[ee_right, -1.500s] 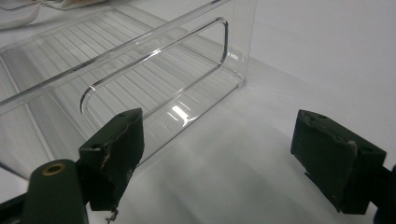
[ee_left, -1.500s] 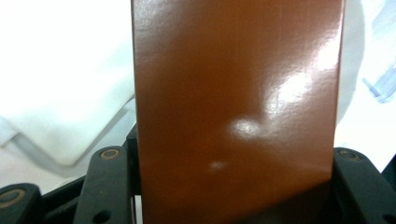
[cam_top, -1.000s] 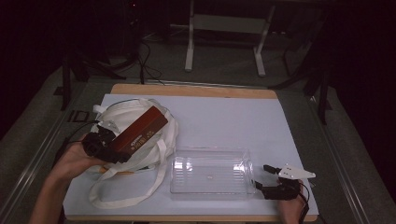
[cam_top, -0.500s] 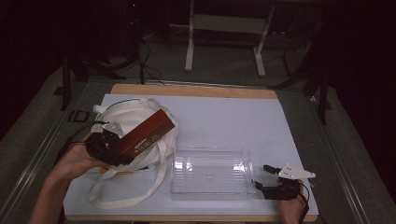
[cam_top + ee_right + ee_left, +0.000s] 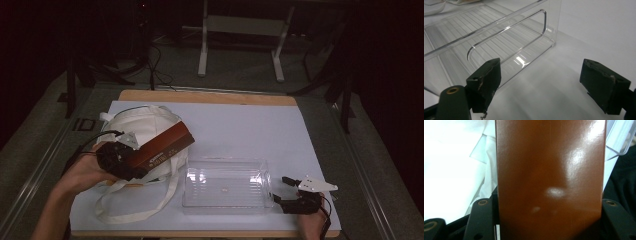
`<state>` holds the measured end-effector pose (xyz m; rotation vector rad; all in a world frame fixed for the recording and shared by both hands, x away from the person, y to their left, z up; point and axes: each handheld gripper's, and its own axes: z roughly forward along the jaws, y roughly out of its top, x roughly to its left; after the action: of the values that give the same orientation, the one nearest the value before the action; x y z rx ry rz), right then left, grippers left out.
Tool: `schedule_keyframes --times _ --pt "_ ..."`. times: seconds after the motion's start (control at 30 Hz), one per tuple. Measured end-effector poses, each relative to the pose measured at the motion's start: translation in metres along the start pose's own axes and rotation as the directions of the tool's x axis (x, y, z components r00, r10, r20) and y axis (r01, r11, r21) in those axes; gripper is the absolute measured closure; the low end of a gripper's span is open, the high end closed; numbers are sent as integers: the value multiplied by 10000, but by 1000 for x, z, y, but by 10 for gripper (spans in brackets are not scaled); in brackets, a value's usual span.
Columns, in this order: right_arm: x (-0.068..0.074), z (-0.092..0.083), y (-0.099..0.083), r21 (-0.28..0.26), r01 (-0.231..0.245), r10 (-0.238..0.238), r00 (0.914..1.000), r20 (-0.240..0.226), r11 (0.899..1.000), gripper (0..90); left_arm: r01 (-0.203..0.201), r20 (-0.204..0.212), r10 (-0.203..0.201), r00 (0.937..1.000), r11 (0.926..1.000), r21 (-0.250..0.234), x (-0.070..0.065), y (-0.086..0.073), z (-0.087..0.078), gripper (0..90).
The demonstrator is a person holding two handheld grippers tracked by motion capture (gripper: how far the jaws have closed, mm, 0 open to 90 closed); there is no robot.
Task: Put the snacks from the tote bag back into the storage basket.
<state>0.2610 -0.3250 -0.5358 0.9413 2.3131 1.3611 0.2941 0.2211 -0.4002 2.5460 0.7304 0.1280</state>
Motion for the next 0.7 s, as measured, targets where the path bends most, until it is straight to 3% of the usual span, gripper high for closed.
schedule_keyframes --times 0.23,0.7 --pt "0 0 0 -3 -22 22 10000 -5 10000 172 -562 242 556 9982 9980 285 -6 6 4 434" --pt "0 0 0 6 -34 34 10000 -11 10000 172 -1142 580 1115 9921 9924 452 -16 13 6 434"
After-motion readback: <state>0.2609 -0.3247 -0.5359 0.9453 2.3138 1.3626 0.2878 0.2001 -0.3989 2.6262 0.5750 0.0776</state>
